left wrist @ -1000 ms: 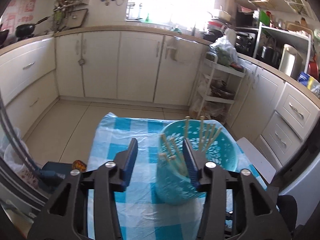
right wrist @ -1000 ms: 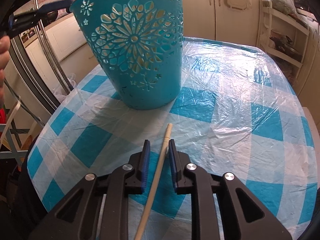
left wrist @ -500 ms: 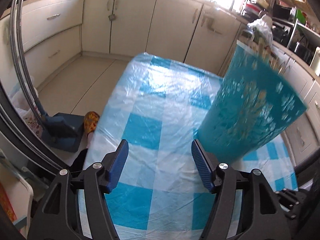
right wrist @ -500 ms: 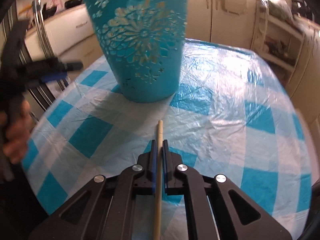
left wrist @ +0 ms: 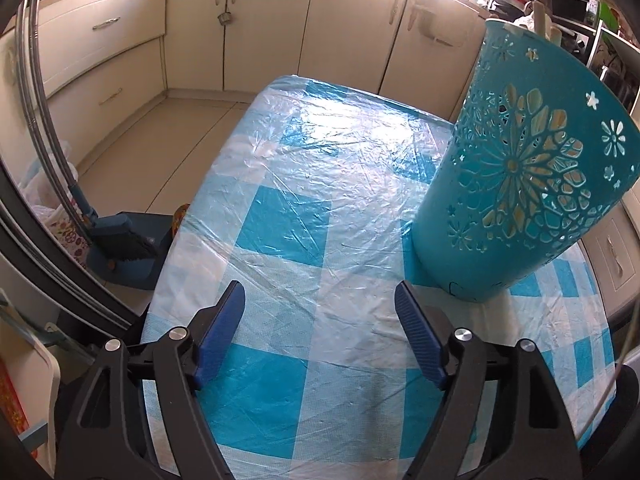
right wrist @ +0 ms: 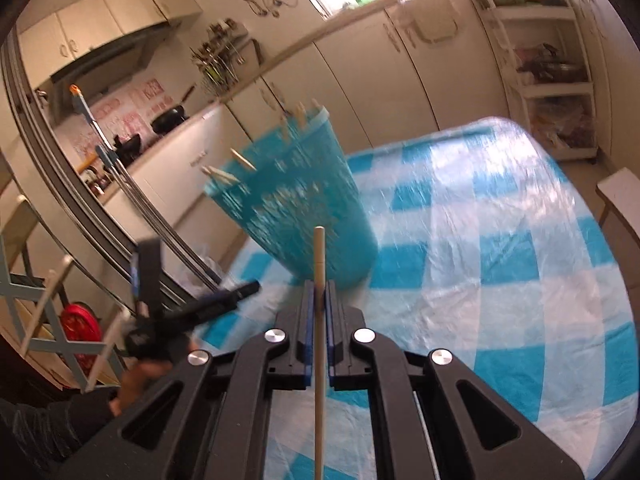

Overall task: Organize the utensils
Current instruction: 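Grasp the last wooden chopstick on the table with the right gripper, then carry the chopstick over the basket and open the right gripper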

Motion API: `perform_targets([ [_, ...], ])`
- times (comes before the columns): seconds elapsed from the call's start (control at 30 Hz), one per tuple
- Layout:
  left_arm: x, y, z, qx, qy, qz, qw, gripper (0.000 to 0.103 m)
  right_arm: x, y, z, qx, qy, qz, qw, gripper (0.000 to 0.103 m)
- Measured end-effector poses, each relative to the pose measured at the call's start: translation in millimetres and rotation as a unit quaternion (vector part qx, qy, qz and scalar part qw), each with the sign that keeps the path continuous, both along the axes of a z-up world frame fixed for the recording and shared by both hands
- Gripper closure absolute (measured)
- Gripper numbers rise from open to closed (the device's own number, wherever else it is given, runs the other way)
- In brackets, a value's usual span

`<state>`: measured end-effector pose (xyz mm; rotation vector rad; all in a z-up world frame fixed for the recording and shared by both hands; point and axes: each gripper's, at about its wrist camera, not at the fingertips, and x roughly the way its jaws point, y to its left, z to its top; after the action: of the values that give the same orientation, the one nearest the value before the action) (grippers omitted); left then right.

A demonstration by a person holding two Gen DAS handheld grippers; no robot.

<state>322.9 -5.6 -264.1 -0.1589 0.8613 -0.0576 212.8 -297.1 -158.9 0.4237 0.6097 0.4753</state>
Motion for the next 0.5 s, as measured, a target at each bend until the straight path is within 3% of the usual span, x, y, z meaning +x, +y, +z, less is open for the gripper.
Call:
perform_targets([
  [0.13, 1, -1, 0, 0.001, 0.001, -0.003, 1.0, 0.029, 5, 4, 25, 0.0, -0.038, 0.002, 0.999, 0.097],
  [0.5, 5, 2, -2, -0.01, 0.007, -0.005, 0.9999, 0.029, 7, -1, 60, 0.003, -0.078, -0.001, 0.997, 0.097],
])
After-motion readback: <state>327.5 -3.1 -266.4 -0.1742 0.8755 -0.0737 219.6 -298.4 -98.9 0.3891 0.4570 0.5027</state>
